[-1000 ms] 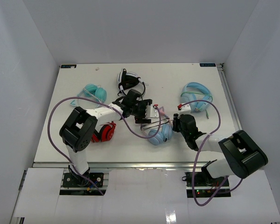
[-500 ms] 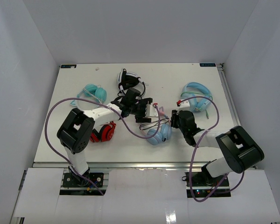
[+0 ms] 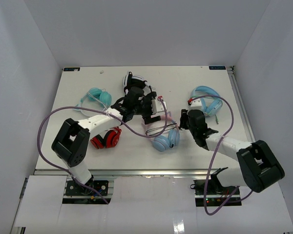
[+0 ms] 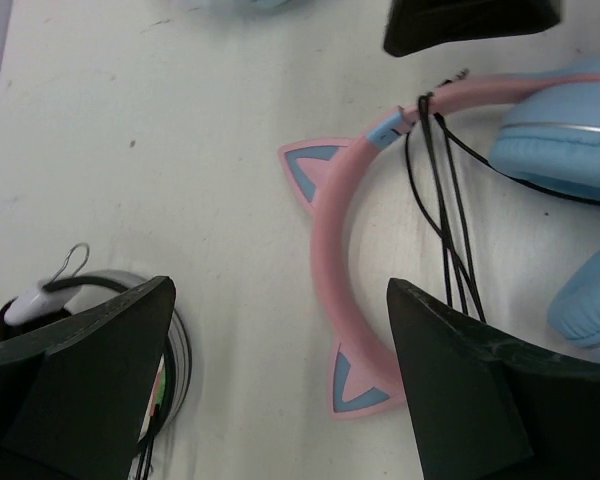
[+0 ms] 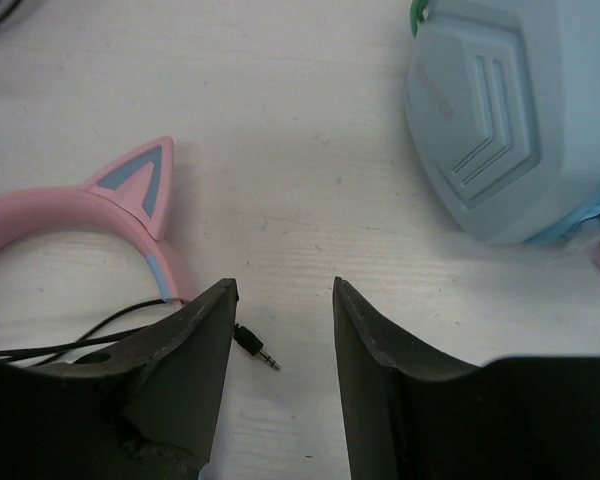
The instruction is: Wrap the headphones
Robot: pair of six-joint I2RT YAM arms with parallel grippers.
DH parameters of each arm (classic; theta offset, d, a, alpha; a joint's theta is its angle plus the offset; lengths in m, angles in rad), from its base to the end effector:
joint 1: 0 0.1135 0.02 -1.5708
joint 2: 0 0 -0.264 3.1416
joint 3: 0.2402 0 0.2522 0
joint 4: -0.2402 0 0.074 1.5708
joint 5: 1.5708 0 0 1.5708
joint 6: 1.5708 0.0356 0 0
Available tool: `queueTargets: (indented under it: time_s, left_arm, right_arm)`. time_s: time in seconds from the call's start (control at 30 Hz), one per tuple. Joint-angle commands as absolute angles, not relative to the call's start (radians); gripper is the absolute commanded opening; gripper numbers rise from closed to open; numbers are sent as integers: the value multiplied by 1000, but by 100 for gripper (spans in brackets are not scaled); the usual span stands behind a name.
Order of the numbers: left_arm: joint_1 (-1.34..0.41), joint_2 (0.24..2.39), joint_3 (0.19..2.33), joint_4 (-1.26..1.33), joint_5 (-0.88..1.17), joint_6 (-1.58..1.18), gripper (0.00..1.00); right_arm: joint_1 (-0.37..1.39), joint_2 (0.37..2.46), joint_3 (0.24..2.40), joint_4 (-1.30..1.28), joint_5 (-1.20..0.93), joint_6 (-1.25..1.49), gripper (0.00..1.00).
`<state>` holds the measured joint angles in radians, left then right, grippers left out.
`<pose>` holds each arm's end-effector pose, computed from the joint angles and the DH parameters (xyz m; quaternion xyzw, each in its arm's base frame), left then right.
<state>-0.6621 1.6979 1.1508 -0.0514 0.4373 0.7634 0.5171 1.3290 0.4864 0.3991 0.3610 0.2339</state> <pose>0.2917 -0.2465 0.2393 0.6411 0.5867 -0.1684 0.4652 0.2335 0.1184 0.1809 -0.0224 0.8368 0.0516 0.5446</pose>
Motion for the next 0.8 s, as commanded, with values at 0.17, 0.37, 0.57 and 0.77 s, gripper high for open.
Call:
queueTargets:
  time_s: [0.17,0.37,0.57,0.77]
  left_arm:
    - [-655,1522,1415,-242,318,148,98]
    - [-655,1397,1304,-266,277,-304,98]
    - [-674,1190,1034,-206,31,-414,98]
    - [-785,1034,795,-78,-109,-415,98]
  right_arm:
    - [508,1057,648,44,209,308,86]
    - [511,982,826,-193,91,278,90]
    - [515,840,848,-276,-49,261,90]
    - [524,646,697,-187,-82,282,90]
